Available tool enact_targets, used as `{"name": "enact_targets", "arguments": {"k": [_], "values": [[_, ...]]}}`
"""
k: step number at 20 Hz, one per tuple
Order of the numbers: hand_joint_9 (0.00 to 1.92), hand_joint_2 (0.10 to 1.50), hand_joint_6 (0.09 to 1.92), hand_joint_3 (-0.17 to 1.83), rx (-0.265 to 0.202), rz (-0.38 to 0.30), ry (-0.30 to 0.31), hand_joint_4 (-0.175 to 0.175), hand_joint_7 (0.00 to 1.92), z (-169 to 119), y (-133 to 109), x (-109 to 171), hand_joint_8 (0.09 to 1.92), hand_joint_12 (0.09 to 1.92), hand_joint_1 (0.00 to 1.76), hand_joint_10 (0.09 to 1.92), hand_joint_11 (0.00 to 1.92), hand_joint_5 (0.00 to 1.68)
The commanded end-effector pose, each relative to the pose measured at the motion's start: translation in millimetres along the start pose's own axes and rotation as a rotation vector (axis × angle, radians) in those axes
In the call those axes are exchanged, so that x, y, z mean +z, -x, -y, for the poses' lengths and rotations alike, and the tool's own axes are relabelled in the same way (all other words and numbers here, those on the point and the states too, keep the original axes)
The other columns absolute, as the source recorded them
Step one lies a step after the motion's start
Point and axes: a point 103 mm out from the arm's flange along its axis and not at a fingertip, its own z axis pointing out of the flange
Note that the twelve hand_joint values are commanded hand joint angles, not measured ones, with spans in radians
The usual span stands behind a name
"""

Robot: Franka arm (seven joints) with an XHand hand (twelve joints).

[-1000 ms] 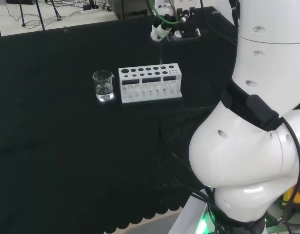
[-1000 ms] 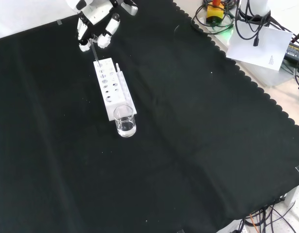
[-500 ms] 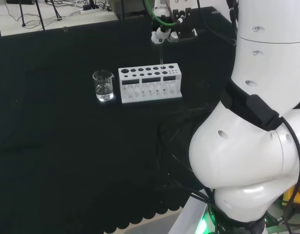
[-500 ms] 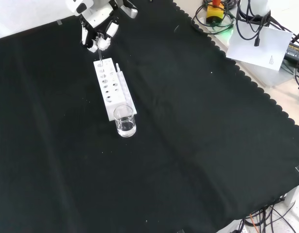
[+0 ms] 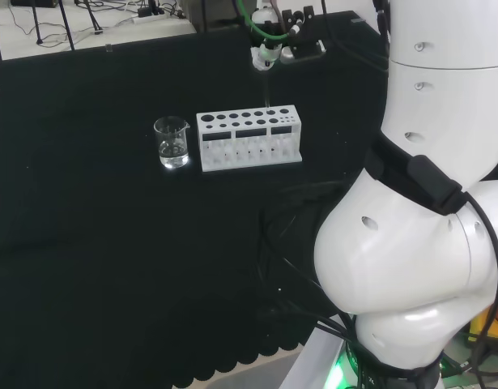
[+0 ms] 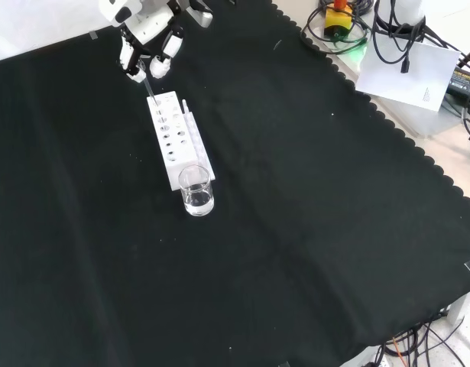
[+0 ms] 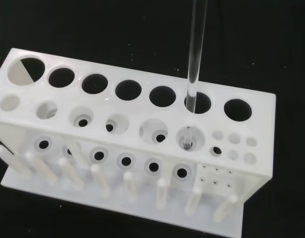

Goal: Take the glass rod from the white test tube rack.

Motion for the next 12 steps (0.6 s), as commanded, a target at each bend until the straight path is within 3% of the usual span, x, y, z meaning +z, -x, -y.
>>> {"name": "enact_targets", "arguments": {"k": [1, 3, 6, 8, 10, 11, 12], "values": [[0.93, 1.15, 1.03, -0.17, 0.001, 0.003, -0.001, -0.089, 0.58, 3.0, 4.9, -2.1, 0.79, 1.10, 1.05, 0.65, 1.06, 0.55], [1.02, 1.15, 1.02, -0.17, -0.004, 0.002, 0.004, -0.089, 0.60, 3.3, 4.5, -1.9, 0.77, 1.09, 1.06, 0.59, 1.08, 0.56], [1.27, 1.16, 0.97, -0.17, -0.024, -0.005, 0.032, -0.156, 0.78, 3.8, 1.3, -1.5, 0.77, 0.94, 1.09, 0.63, 1.30, 0.65], [1.35, 1.16, 0.93, -0.17, -0.034, -0.011, 0.051, -0.171, 0.88, 4.3, -0.5, -1.5, 0.80, 0.83, 1.13, 0.69, 1.44, 0.72], [1.41, 1.17, 1.03, -0.12, -0.039, -0.012, 0.079, -0.175, 0.98, 4.9, -2.6, -1.3, 0.87, 0.75, 1.14, 0.75, 1.53, 0.86], [1.44, 1.16, 1.01, -0.11, -0.040, -0.010, 0.089, -0.145, 1.03, 4.9, -3.3, -1.1, 0.91, 0.72, 1.18, 0.78, 1.56, 0.90], [1.45, 1.16, 0.94, -0.14, -0.039, -0.007, 0.103, -0.139, 1.09, 4.9, -4.0, -0.9, 0.93, 0.68, 1.22, 0.80, 1.55, 0.95]]}}
